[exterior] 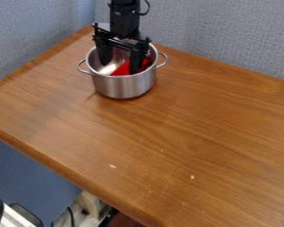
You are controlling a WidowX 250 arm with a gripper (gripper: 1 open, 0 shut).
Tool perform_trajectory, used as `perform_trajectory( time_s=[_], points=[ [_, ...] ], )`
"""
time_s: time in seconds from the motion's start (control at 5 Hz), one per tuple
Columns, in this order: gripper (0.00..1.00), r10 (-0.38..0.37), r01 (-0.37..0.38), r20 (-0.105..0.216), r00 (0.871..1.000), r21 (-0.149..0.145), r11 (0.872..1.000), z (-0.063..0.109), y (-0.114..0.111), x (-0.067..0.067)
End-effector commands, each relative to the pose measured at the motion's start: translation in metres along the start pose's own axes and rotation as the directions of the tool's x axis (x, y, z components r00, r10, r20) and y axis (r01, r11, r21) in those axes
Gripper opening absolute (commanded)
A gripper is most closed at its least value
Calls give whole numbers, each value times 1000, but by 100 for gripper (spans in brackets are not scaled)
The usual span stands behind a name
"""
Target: Put the red object in the metal pot
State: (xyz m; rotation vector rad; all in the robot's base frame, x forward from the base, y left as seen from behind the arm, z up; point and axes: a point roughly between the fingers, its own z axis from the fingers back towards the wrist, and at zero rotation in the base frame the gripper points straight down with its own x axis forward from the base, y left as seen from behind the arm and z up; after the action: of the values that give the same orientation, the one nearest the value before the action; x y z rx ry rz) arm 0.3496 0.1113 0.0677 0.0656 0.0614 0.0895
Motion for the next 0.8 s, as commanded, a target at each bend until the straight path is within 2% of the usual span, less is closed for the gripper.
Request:
perform_trajectory(
  time_s=[0.0, 0.6],
  points=[
    [100, 7, -7, 93, 996, 3, 1000, 34, 6, 5],
    [100, 4, -2, 127, 992, -15, 1000, 56, 11, 2]
  ],
)
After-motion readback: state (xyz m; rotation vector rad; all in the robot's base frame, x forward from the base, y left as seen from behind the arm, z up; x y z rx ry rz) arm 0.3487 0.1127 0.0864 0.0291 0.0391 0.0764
